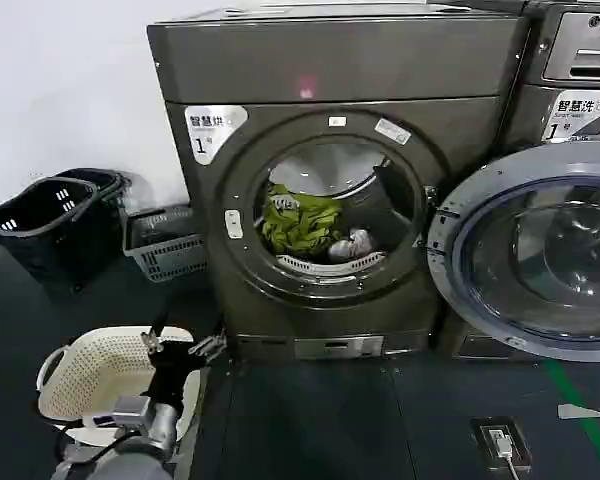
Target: Grasp the clothes from the dryer.
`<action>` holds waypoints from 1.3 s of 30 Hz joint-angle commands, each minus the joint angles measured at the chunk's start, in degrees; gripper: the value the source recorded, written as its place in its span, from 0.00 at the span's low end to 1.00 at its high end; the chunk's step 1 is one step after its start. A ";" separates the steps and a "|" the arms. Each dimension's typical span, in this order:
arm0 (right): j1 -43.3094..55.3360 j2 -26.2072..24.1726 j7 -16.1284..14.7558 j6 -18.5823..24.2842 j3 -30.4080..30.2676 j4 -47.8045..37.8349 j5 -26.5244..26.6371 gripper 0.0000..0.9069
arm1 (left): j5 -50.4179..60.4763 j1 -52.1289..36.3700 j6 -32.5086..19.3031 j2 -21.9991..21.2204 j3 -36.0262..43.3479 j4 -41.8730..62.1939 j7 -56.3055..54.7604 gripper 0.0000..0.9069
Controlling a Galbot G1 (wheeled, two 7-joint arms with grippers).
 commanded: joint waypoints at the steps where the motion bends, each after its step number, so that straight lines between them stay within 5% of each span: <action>1: 0.04 0.03 -0.11 1.65 -0.17 -0.10 0.34 1.00 | 0.08 -0.07 0.05 0.00 0.03 0.02 0.03 1.00; 39: 0.70 -0.62 -0.17 1.03 0.34 1.34 4.60 1.00 | -1.64 -0.94 0.74 0.00 0.13 -0.26 0.78 1.00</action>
